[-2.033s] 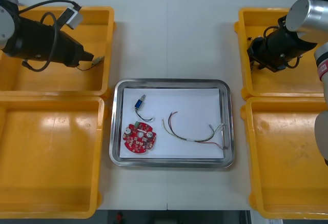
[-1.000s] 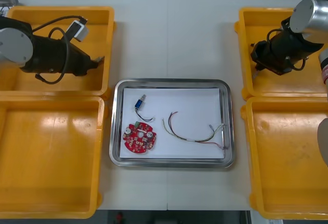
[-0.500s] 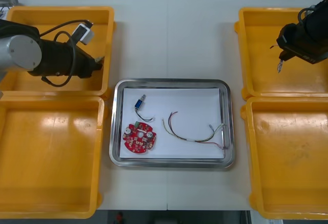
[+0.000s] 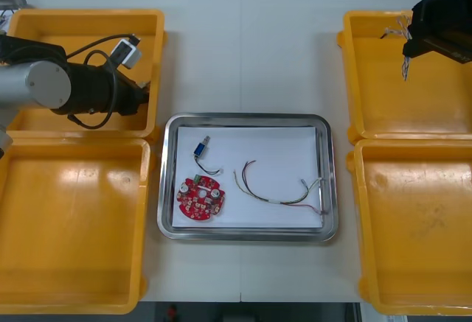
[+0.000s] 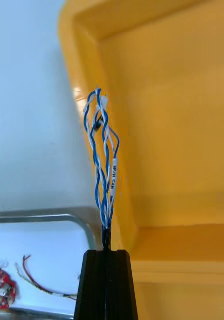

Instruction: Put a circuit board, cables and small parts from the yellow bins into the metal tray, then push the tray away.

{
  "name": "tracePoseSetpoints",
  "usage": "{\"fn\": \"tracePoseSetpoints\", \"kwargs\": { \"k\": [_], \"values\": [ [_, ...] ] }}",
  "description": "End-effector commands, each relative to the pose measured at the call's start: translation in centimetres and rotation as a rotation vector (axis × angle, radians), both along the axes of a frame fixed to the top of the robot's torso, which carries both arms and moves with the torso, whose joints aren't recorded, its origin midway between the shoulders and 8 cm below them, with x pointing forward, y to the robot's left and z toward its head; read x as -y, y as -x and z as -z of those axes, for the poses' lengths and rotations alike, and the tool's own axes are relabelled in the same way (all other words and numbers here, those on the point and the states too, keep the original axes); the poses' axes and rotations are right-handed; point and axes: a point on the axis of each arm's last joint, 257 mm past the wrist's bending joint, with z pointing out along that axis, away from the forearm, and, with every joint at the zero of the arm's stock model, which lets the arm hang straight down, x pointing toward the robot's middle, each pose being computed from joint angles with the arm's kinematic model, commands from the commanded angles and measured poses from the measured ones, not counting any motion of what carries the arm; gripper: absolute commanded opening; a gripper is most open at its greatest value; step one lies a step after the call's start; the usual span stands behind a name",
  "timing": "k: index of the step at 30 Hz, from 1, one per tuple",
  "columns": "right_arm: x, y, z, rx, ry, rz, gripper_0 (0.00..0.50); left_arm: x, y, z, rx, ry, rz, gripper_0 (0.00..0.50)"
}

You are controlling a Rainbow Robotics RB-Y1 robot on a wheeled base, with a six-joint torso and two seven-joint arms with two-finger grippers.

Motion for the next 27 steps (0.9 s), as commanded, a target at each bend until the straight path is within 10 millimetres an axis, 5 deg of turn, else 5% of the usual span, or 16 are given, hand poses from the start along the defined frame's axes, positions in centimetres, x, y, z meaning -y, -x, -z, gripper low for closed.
{"fn": "tracePoseSetpoints", "kwargs": {
  "k": [1, 3, 13, 27],
  "values": [
    [-0.3, 2.0, -1.2, 0.088, 0.087, -0.129, 0.000, -2.3, 0.0, 0.1, 0.068, -0.174, 0.085, 0.387],
    [-2.0, 3.0, -1.2, 0.111, 0.123, -0.197, 0.000, -2.3, -0.1, 0.1, 0.069, -0.178, 0.087, 0.005],
    [-9.9, 7.4, 0.6, 0.198, 0.336, -0.504, 0.000, -2.4, 0.0, 0.2, 0.064, -0.175, 0.084, 0.000],
    [-16.8, 10.4, 5.4, 0.304, 0.616, -0.975, 0.000, -4.4, 0.6, -2.4, -0.011, -0.153, 0.068, 0.000]
  ]
}}
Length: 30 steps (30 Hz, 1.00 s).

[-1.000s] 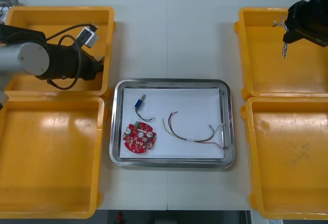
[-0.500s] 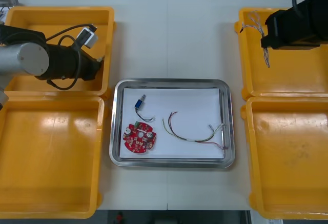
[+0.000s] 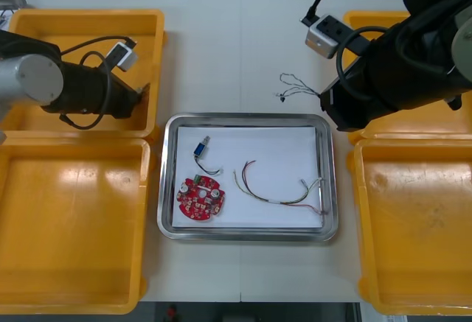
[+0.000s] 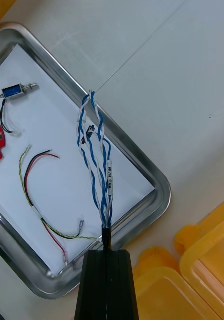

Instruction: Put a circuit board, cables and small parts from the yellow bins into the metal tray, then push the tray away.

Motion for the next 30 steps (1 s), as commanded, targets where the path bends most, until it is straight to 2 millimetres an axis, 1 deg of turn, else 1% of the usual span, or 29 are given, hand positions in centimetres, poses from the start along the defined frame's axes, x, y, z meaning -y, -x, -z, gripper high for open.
{"fn": "tracePoseSetpoints", "kwargs": {
  "k": [1, 2, 3, 4, 7, 9, 10, 11, 13, 14, 16, 17, 19, 21, 22, 23, 25, 30],
  "values": [
    [-2.9, 0.6, 1.5, 0.082, 0.092, -0.169, 0.000, -3.3, -0.7, -3.3, 0.075, -0.140, 0.073, 0.001],
    [-3.3, 0.6, 1.9, 0.095, 0.114, -0.189, 0.000, -3.4, -0.7, -3.6, 0.070, -0.137, 0.070, 0.000],
    [-3.3, 0.6, 1.9, 0.095, 0.114, -0.189, 0.000, -3.4, -0.7, -3.6, 0.070, -0.137, 0.070, 0.000],
    [-3.9, 0.4, 2.5, 0.118, 0.144, -0.218, 0.000, -3.7, -0.6, -4.3, 0.066, -0.135, 0.067, 0.000],
    [-5.2, 0.0, 3.5, 0.163, 0.182, -0.260, 0.000, -4.1, -0.5, -5.6, 0.051, -0.131, 0.065, 0.000],
    [-5.5, 0.0, 4.0, 0.174, 0.193, -0.269, 0.000, -4.2, -0.3, -5.9, 0.045, -0.129, 0.065, 0.000],
    [-5.9, 0.0, 4.8, 0.191, 0.218, -0.282, 0.000, -4.4, -0.1, -6.5, 0.036, -0.130, 0.062, 0.000],
    [-6.0, -0.1, 5.0, 0.197, 0.227, -0.288, 0.000, -4.4, 0.0, -6.7, 0.036, -0.129, 0.062, 0.000],
    [-6.4, -0.2, 6.2, 0.222, 0.263, -0.310, 0.000, -4.8, 0.5, -7.5, 0.027, -0.141, 0.057, 0.000],
    [-6.4, -0.2, 6.2, 0.222, 0.263, -0.310, 0.000, -4.8, 0.5, -7.5, 0.027, -0.141, 0.057, 0.000],
    [-6.8, -0.5, 7.6, 0.236, 0.290, -0.336, 0.000, -5.1, 1.3, -8.1, 0.002, -0.172, 0.033, 0.000],
    [-6.8, -0.5, 7.6, 0.236, 0.290, -0.336, 0.000, -5.1, 1.3, -8.1, 0.002, -0.172, 0.033, 0.000],
    [-6.8, -1.1, 8.7, 0.249, 0.316, -0.352, 0.000, -4.8, 2.4, -8.9, -0.030, -0.193, 0.000, 0.001],
    [-6.7, -1.4, 9.1, 0.254, 0.327, -0.358, 0.000, -4.6, 2.8, -9.2, -0.044, -0.196, -0.014, 0.000],
    [-6.5, -1.8, 9.7, 0.259, 0.343, -0.364, 0.000, -4.3, 3.5, -9.6, -0.063, -0.197, -0.035, 0.000],
    [-6.4, -2.0, 9.8, 0.260, 0.348, -0.369, 0.000, -4.2, 3.7, -9.6, -0.068, -0.199, -0.036, 0.000],
    [-5.9, -2.6, 10.3, 0.272, 0.389, -0.403, 0.000, -3.8, 4.5, -9.9, -0.090, -0.190, -0.053, 0.000],
    [-4.7, -3.8, 11.4, 0.274, 0.440, -0.440, 0.000, -4.1, 5.8, -10.7, -0.127, -0.178, -0.089, 0.000]
  ]
}}
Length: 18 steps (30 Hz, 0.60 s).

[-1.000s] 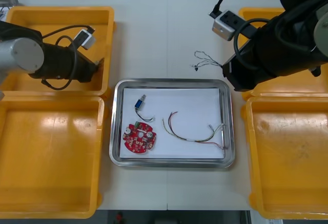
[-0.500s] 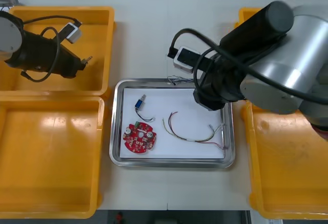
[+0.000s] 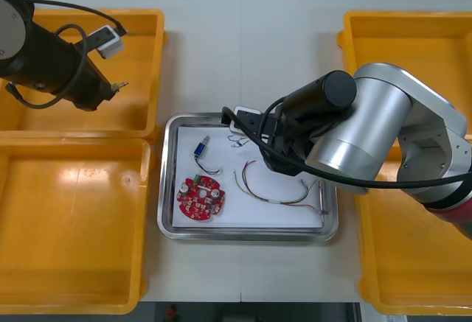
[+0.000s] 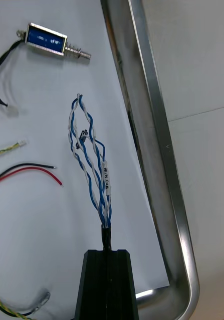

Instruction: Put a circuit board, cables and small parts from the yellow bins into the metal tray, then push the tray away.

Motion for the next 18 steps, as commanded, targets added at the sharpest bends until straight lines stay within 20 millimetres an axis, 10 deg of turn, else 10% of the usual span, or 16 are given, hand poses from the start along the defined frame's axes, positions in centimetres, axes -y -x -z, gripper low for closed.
{"fn": "tracePoseSetpoints", "kwargs": {
  "k": [1, 18],
  "values": [
    [1.9, -1.1, 1.2, 0.021, 0.081, -0.043, 0.000, -1.9, 0.1, -4.9, 0.022, 0.058, -0.169, 0.000],
    [3.8, -2.2, 5.3, -0.043, 0.137, -0.100, 0.000, -1.9, 5.6, -6.7, -0.073, 0.038, -0.349, 0.000]
  ]
}}
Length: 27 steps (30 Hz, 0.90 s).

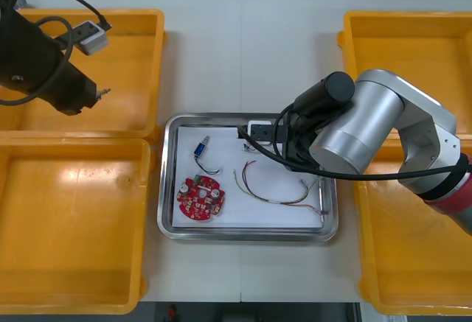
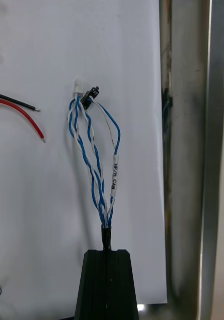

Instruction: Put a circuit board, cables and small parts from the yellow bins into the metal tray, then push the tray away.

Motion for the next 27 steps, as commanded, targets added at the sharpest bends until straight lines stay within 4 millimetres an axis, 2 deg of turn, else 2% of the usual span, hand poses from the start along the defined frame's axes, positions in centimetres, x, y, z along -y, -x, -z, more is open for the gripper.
{"fn": "tracePoseSetpoints", "kwargs": {
  "k": [1, 11, 13, 14, 15, 16, 17, 18, 20, 27],
  "values": [
    [0.6, 0.5, 1.4, -0.020, 0.003, -0.010, 0.000, -0.8, 0.3, -4.2, 0.058, 0.047, -0.188, 0.000],
    [0.2, 0.1, 3.0, -0.020, -0.013, -0.015, 0.010, 2.9, 1.2, -5.8, 0.106, 0.151, -0.246, 0.000],
    [0.2, 0.1, 3.0, -0.020, -0.014, -0.014, 0.071, 3.4, 1.3, -6.0, 0.108, 0.172, -0.257, 0.001],
    [0.3, 0.1, 3.0, -0.022, -0.015, -0.012, 0.145, 3.6, 1.3, -6.1, 0.107, 0.185, -0.270, 0.000],
    [0.3, 0.2, 3.2, -0.026, -0.016, -0.010, 0.185, 3.8, 1.4, -6.1, 0.107, 0.193, -0.276, 0.001],
    [0.3, 0.1, 3.0, -0.022, -0.017, -0.008, 0.318, 4.0, 1.4, -6.1, 0.106, 0.206, -0.285, 0.002],
    [0.3, 0.2, 3.1, -0.024, -0.016, -0.006, 0.412, 4.1, 1.5, -6.1, 0.104, 0.215, -0.297, 0.000],
    [0.4, 0.3, 3.2, -0.031, -0.018, 0.001, 0.468, 4.2, 1.5, -6.1, 0.104, 0.224, -0.307, 0.001],
    [0.6, 0.2, 3.2, -0.031, -0.015, 0.008, 0.500, 4.5, 1.6, -6.0, 0.100, 0.233, -0.316, 0.002],
    [0.3, 0.1, 2.0, -0.018, -0.033, 0.019, 0.500, 4.7, 1.7, -5.9, 0.098, 0.236, -0.324, 0.001]
  ]
}}
